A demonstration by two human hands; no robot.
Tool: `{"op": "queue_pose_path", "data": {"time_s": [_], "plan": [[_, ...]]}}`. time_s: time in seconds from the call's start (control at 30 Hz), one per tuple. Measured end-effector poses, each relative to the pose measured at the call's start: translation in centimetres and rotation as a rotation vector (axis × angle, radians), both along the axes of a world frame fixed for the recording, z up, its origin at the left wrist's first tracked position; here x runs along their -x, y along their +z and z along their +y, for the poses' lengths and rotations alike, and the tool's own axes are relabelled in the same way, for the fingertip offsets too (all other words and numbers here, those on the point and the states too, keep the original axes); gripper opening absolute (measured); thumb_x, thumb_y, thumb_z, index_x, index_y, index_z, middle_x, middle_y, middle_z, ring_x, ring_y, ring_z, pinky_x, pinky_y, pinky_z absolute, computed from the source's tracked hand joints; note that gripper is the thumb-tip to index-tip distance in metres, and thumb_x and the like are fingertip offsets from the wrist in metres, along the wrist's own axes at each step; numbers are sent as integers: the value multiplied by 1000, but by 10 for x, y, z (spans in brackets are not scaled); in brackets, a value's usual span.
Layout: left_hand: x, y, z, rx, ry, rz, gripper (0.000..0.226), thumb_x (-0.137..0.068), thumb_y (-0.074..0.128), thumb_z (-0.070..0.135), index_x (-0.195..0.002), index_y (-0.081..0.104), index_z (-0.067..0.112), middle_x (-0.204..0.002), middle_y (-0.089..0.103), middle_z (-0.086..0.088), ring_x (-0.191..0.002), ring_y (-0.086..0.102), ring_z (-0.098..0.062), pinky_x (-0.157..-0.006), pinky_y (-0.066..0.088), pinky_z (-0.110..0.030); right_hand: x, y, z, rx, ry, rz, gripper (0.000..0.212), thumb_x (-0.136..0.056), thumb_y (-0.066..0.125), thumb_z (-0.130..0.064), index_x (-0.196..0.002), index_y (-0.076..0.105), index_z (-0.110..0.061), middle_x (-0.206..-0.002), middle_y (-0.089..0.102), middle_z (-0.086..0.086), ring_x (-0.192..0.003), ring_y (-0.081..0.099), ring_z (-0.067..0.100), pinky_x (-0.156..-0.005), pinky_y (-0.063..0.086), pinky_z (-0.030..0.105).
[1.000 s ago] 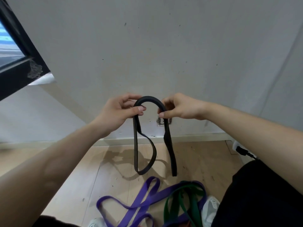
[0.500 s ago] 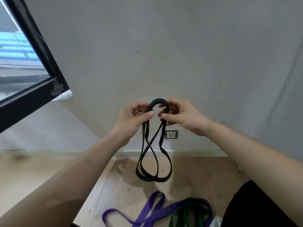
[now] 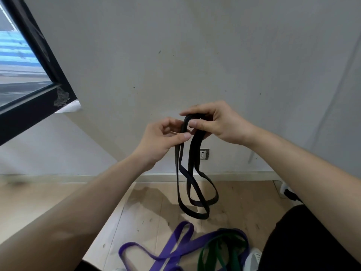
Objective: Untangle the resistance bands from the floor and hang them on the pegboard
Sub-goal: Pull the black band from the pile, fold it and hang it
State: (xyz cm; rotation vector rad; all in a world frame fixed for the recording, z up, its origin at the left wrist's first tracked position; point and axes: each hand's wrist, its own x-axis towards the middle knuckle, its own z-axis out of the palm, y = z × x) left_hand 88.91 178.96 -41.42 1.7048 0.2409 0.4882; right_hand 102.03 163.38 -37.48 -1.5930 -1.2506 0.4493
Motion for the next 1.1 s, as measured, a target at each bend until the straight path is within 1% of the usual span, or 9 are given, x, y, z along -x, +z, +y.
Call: {"op": "queue_pose_path", "data": {"time_s": [0.13,0.27,0.37,0.5,0.63,0.73,0.8,0.97,1.1], "plan": [[-2,-5,-8,53,-61,-5,44,-76,84,13,-117,67,13,-104,78,-4,-100,74,-18,-88,57,-27,-2,3,-5,-32,-9,-22,17,-96,62,-2,-112,69,-3,-99,71,21,-86,73,20,-74,63,36],[-5,-25,-19,-41,-143,148,59,-72,91,21,-124,62,21,-112,75,-1,-106,72,-12,-92,58,-28,-1,7,-9,-77,3,-33,15,-96,62,-1,-109,69,-4,-97,69,25,-90,73,35,-77,63,47],[-9,-43,-28,-79,-112,207,45,-75,89,16,-114,67,15,-106,76,-4,-99,74,-14,-89,59,-32,-2,11,-12,-111,9,-20,15,-96,63,-3,-104,70,-14,-97,68,21,-90,74,32,-80,62,52],[-10,-53,-27,-165,-74,231,18,-82,83,12,-96,73,6,-95,76,-11,-88,74,-17,-83,58,-28,-9,11,-17,-130,-17,9,16,-96,63,-3,-105,70,-13,-96,67,21,-87,73,23,-78,63,46],[-4,-53,-16,-191,-75,248,15,-83,82,14,-94,73,8,-84,72,-4,-78,68,-10,-83,55,-26,-22,8,-25,-160,-76,111,17,-97,60,-1,-105,69,-12,-93,69,13,-84,74,20,-75,63,40],[-3,-52,-4,-239,-76,239,13,-84,80,12,-95,75,8,-92,76,-11,-84,71,-17,-88,56,-34,-35,2,-30,-176,-124,189,17,-98,58,-2,-105,69,-13,-90,70,10,-85,75,21,-73,62,37],[-2,-48,4,-208,-69,239,17,-83,82,13,-99,76,11,-95,78,-8,-91,75,-18,-91,59,-35,-45,-2,-32,-168,-147,241,18,-98,58,-2,-105,70,-13,-89,71,8,-85,75,22,-73,62,37],[1,-35,17,-130,-47,228,24,-83,81,19,-107,76,19,-97,79,-3,-92,74,-14,-81,54,-21,-64,-20,-38,-29,-149,378,16,-96,58,6,-103,64,-7,-92,71,12,-84,76,25,-72,63,38],[7,-27,25,-105,-60,185,21,-83,80,19,-104,78,16,-92,76,-4,-90,69,-13,-89,53,-27,-74,-37,-45,278,-10,296,21,-92,61,11,-101,57,-8,-105,70,20,-105,71,38,-86,60,48]]}}
